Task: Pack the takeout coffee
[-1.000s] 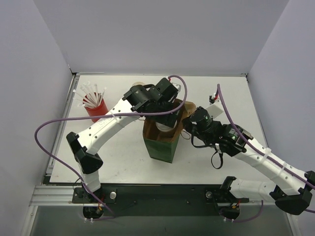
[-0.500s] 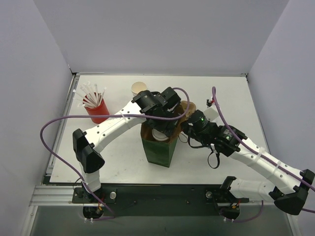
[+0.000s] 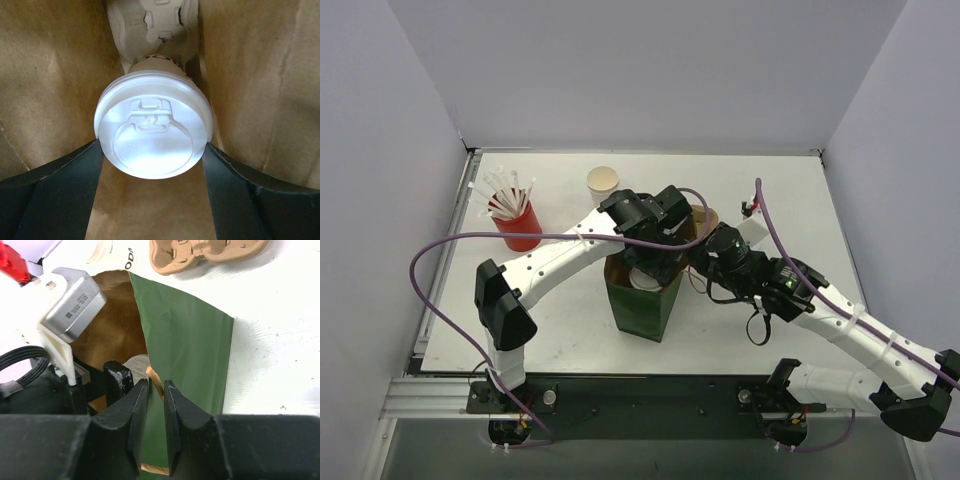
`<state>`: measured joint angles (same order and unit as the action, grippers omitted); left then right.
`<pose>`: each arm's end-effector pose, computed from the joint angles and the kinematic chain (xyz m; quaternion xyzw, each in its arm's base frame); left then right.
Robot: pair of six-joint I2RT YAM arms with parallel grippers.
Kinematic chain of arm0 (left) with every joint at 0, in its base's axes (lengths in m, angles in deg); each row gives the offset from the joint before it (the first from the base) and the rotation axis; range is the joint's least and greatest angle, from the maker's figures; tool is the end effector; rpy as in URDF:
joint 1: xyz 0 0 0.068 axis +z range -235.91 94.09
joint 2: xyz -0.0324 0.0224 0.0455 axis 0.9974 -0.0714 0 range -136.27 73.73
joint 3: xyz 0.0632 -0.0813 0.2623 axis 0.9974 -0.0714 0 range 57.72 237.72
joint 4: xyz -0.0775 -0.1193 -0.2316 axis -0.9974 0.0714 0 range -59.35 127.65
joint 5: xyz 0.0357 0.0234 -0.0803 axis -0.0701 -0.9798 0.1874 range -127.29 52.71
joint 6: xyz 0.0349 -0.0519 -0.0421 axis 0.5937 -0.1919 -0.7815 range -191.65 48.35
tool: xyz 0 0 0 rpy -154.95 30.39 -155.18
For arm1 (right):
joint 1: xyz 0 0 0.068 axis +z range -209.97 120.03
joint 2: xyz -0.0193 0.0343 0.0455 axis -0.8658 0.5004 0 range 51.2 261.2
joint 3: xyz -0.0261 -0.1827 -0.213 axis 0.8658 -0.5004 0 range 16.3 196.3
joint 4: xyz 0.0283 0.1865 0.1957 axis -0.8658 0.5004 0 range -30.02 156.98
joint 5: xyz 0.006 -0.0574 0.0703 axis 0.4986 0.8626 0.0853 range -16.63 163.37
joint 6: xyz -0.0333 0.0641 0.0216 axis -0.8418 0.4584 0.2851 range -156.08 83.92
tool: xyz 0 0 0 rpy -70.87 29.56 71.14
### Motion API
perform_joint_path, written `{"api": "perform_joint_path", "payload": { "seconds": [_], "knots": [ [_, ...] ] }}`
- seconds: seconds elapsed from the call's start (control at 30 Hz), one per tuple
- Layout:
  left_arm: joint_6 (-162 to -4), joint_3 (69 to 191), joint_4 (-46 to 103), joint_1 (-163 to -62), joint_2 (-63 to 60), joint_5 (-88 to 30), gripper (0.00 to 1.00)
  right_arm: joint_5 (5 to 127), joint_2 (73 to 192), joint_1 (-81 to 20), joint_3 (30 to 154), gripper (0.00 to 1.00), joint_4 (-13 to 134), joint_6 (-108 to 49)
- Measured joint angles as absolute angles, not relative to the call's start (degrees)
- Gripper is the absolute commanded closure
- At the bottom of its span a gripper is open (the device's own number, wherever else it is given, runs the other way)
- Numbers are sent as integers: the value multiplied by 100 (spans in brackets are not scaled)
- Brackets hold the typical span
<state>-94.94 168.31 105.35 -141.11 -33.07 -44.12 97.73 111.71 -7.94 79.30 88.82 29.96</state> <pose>0.2317 -0.3204 0.3222 0.2611 0.9492 -0.0593 0.1654 0.1788 0.1864 0.3639 0.2117 0.8107 0.3499 0.4189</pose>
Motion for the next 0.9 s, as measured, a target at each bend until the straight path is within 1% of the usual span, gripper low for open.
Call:
{"api": "perform_joint_path", "payload": {
  "seconds": [0.1, 0.2, 0.47, 0.9],
  "knots": [
    [-9494, 16763, 10533, -14130, -3312, -4412, 67, 9773, 11045, -794, 7914, 80, 8880, 2922],
    [-9494, 16739, 10522, -14132, -3325, -4414, 67, 9771, 10975, -794, 7914, 74, 8878, 2828],
    [-9502, 16704, 10500, -14154, -3353, -4475, 66, 9681, 10944, -818, 7919, 67, 8893, 2505],
    [-9524, 16658, 10417, -14235, -3399, -4587, 67, 9627, 10831, -825, 8146, 49, 9055, 2098]
  ]
}}
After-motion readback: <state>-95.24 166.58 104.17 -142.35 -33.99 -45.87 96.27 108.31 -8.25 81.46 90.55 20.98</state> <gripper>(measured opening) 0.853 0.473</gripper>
